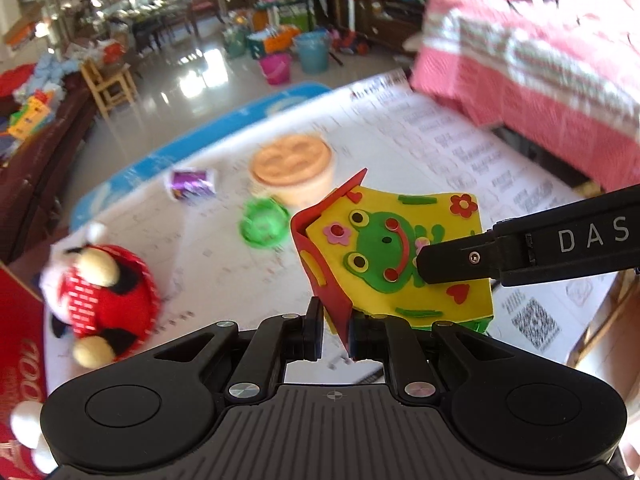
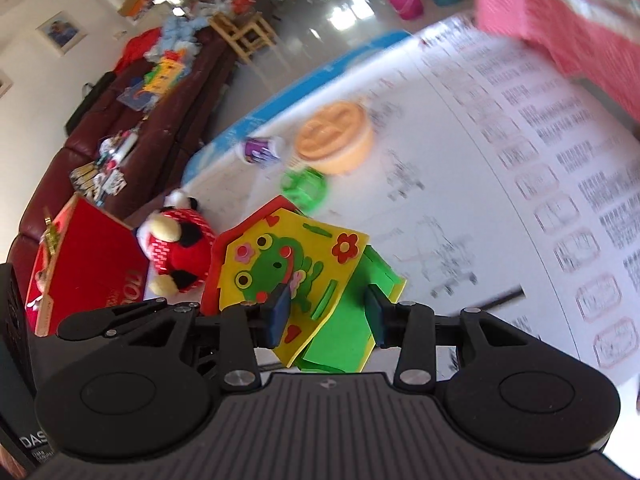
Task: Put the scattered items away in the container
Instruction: 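Lift the frog foam toy with both grippers and carry it over the red box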
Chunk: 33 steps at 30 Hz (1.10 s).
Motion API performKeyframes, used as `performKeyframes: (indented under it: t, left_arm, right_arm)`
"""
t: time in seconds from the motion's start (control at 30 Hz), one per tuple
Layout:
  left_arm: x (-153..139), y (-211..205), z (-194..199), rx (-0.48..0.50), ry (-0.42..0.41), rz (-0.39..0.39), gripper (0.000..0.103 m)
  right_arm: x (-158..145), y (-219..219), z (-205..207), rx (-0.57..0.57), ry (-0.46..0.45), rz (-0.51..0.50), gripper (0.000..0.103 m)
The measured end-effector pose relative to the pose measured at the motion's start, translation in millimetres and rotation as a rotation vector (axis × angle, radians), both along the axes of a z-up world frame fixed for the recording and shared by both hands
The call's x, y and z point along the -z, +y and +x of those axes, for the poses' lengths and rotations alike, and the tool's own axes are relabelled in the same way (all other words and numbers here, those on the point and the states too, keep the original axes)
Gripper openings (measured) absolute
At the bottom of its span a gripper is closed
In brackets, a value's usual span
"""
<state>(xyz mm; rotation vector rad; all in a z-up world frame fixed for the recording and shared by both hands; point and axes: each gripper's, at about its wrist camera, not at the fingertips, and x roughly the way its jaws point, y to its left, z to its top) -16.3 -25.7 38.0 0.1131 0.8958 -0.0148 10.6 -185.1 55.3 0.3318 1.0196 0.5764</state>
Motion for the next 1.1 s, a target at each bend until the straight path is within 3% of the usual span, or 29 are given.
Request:
performKeyframes:
  t: [0.27,0.57,0.77,1.1]
  left_arm:
    - [-61,57,-33,-0.131,-0.154,0.0,0.008]
    - [-109,147,-100,-0.377,-0.273,0.013,0.012]
    - [-122,203,-155,-0.582,-0.293,0.02,0.016]
    - [-149,260,-254,-0.776,-0.239,0.171,0.021]
  right_arm:
    - [-65,59,-9,-0.144,-0.147,0.029,0.047]
    - [-120,177,-42,-0.399,-0.276,0.043,0.049]
    - [-136,267,-83,-0.606,-0.321,0.046,0.05]
    - [-149,373,-162,-0.912,-0.284,0.113,0.053]
